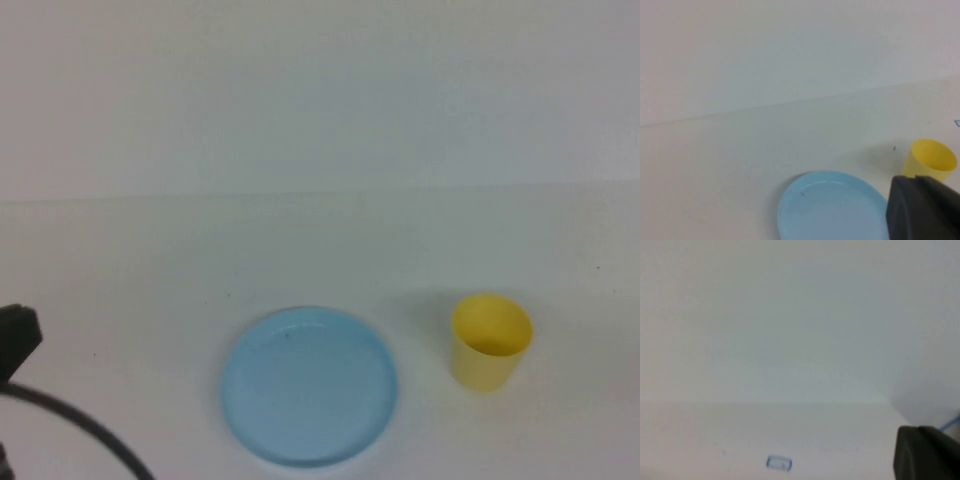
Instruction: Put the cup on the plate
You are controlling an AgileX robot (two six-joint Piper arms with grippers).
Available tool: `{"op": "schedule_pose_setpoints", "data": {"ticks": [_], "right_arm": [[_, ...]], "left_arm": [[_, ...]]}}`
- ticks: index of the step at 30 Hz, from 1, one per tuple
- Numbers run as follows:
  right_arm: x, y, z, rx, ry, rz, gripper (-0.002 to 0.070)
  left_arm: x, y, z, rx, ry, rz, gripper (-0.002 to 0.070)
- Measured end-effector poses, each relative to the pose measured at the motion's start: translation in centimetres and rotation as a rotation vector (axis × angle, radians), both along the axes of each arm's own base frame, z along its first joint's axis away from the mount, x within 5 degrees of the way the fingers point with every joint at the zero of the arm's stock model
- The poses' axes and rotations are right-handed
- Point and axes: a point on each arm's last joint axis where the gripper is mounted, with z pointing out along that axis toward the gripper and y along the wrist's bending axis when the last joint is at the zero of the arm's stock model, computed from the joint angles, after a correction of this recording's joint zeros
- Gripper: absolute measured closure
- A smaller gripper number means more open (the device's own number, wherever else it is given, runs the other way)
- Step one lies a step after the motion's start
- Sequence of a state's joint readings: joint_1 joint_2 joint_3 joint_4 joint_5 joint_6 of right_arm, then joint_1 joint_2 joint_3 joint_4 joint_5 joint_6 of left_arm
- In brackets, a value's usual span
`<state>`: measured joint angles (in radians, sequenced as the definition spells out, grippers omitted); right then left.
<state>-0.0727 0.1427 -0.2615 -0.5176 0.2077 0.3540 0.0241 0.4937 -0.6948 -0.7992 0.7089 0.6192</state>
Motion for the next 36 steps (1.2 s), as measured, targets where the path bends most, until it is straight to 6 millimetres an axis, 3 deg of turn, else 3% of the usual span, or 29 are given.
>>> {"op": "schedule_pose_setpoints", "data": {"ticks": [8, 10, 13, 17, 22, 24, 30, 36], "right_arm": [[0.4, 0.2, -2.9, 0.078, 0.339, 0.015, 0.0675], [0.5, 0.7, -3.2, 0.090, 0.407, 0.072, 0.0675], [0.6, 1.5, -3.0, 0.085, 0.454, 0.160, 0.0675], [0.7, 2.1, -3.0, 0.064, 0.477, 0.235, 0.0675], [0.8, 2.4, -2.9, 0.066, 0.479, 0.277, 0.0675], [0.8, 2.5, -2.9, 0.082, 0.477, 0.287, 0.0675], [0.9, 2.6, -2.8, 0.097, 0.464, 0.293, 0.0675], [0.9, 2.6, -2.8, 0.091, 0.465, 0.292, 0.0675]], "left_arm": [[4.5, -1.2, -0.7, 0.087, -0.038, -0.206, 0.0672], [5.5, -1.5, -0.4, 0.047, -0.102, -0.246, 0.0672], [7.3, -2.0, 0.1, -0.171, -0.112, -0.284, 0.0672], [9.5, -2.8, -1.3, -0.162, -0.037, -0.429, 0.0664], [11.5, -3.3, -3.0, -0.189, 0.120, -0.542, 0.0497], [11.8, -3.5, -3.0, -0.208, 0.134, -0.579, 0.0462], [12.7, -2.8, -2.2, -0.117, 0.105, -0.455, 0.0513], [14.5, -1.6, -3.6, 0.102, 0.231, -0.198, 0.0520]]}}
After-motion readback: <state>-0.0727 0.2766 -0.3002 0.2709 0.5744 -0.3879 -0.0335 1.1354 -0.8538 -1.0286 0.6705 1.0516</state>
